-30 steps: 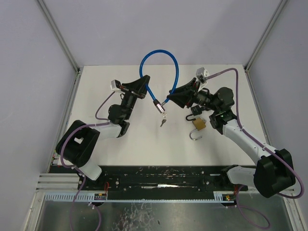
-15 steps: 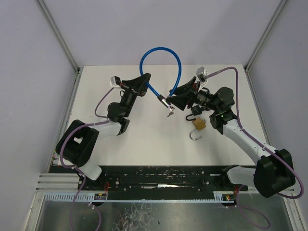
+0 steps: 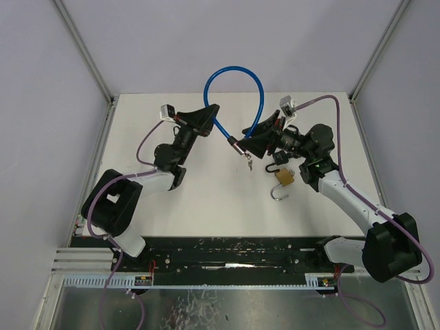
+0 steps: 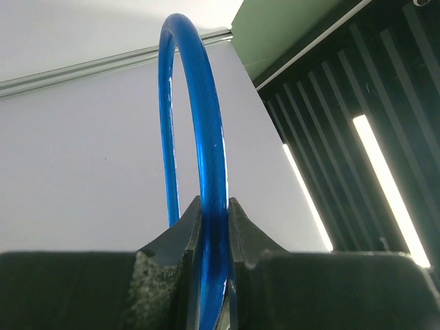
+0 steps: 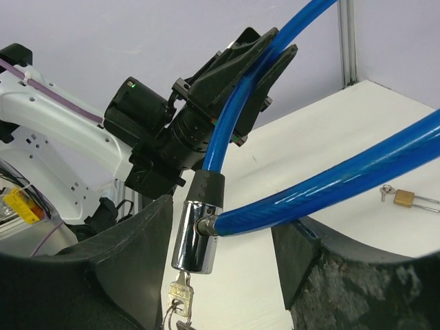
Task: Lock with the key
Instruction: Lock the lock.
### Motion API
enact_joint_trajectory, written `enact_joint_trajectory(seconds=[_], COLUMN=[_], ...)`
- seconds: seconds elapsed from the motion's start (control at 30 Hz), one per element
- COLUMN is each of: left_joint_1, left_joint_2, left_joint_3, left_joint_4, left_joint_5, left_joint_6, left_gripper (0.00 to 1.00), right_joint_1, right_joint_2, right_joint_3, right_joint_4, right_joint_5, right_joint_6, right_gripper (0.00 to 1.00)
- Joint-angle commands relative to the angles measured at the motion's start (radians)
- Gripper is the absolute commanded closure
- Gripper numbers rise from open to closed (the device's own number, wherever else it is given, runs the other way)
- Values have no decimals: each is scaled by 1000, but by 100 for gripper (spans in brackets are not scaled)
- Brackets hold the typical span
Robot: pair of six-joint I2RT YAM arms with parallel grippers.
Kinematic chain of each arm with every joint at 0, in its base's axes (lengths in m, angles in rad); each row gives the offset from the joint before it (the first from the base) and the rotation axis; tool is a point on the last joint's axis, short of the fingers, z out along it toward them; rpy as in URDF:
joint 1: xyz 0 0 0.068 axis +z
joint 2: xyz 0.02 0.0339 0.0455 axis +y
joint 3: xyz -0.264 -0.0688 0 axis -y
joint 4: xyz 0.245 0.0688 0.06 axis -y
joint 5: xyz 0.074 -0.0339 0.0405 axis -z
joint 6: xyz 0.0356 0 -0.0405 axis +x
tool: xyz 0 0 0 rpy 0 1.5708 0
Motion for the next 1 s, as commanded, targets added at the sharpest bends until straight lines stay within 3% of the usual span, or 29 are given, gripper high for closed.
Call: enact_joint_trajectory(seconds=[0.0,0.37,0.53,0.97], left_joint_1=[4,2,3,6], left_joint_2=[9,22,29,29], left_joint_3=[57,69,74,61], left_joint_4=[94,93,93,87], left_joint_5=[24,38,43,70], left_joint_6=[19,35,37,67], left_gripper=[100,100,100,99], right_joint_1=[8,54,70,38], right_joint_2=[-18,-2,8,11], right_joint_3=[19,53,67,92], right_joint_4=[-27,-140,-154,-128], right_joint_5=[-25,-23,-13,-20], right_joint_6=[-66,-170,-185,-168], right_gripper=[35,34,38,83])
